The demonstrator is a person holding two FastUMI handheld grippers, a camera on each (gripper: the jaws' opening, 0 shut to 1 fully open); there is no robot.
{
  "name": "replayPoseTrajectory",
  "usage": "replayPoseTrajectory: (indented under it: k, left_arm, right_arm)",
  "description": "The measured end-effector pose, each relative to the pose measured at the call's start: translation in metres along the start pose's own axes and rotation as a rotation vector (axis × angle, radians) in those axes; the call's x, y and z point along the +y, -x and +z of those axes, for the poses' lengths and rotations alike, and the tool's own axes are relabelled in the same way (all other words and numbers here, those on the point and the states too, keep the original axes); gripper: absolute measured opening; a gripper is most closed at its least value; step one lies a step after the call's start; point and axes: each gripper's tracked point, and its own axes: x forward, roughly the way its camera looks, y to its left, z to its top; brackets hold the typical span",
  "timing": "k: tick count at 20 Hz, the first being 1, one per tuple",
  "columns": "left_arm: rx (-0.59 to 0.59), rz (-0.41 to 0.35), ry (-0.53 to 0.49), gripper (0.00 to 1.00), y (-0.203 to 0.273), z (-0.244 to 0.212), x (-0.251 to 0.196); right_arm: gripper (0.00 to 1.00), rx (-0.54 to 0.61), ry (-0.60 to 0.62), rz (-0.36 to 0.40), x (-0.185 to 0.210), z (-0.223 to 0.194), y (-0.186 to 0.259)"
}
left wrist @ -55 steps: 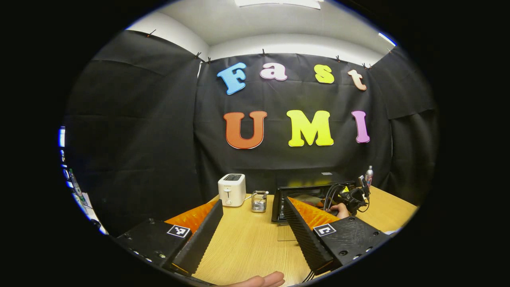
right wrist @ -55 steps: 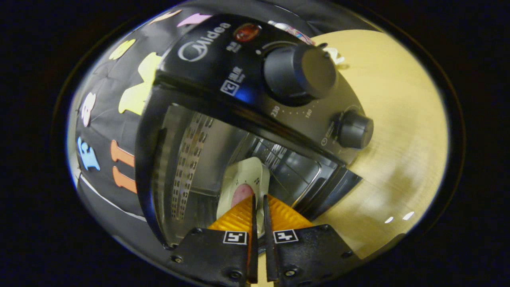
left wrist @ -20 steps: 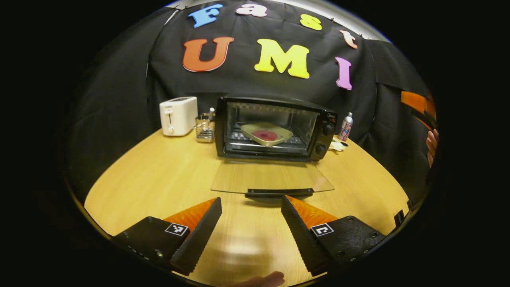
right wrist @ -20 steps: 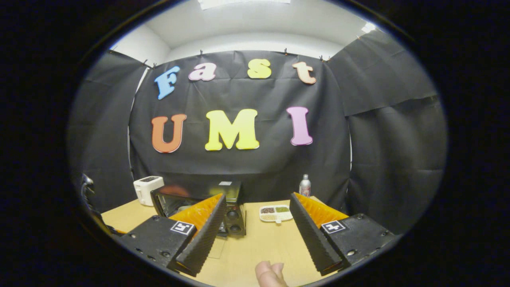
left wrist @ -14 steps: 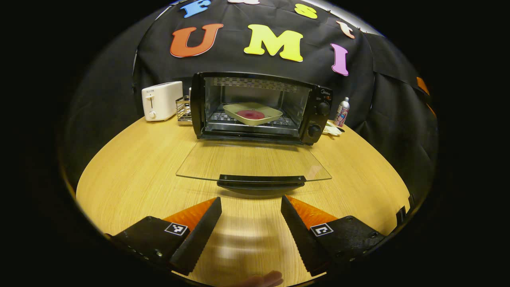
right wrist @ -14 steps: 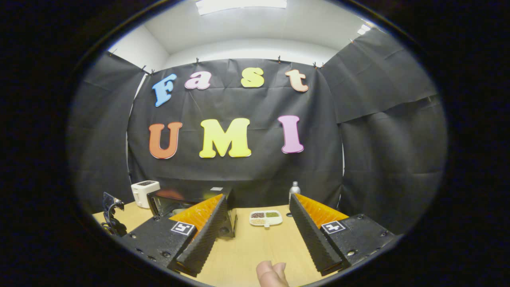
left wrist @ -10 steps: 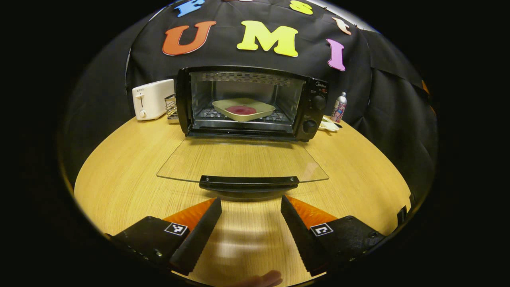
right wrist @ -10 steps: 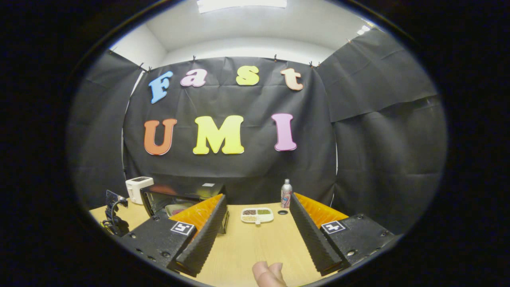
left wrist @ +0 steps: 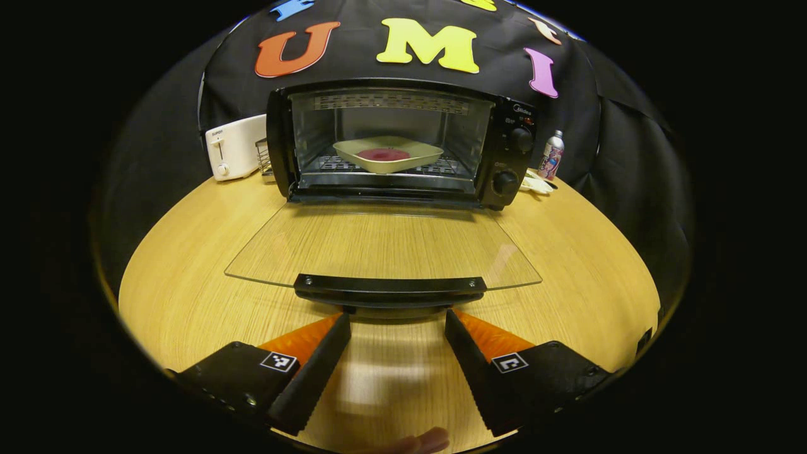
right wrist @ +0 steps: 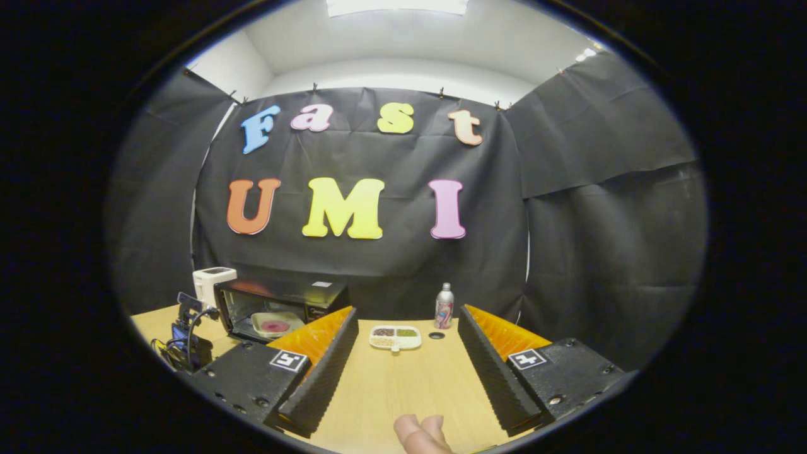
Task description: Open the electric oven with the left hand, put the food in, and close the electric oven.
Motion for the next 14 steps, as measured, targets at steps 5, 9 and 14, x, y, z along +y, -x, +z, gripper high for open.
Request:
replayPoseTrajectory:
  k: [5, 9, 14]
  left_arm:
    - [0.005, 0.001, -0.004, 0.96, 0.001, -0.001, 0.0]
    - [-0.002, 0.007, -0.008, 1.0, 0.005, 0.003, 0.0]
    - [-0.009, 0.009, -0.006, 0.96, 0.011, 0.012, 0.0]
  right_arm:
    - [0.96, -0.002, 0.011, -0.002, -0.002, 0.0, 0.005]
    - [0.96, 0.008, 0.012, -0.008, -0.005, -0.001, 0.006]
    - [0.96, 0.014, 0.016, -0.015, -0.005, -0.002, 0.007]
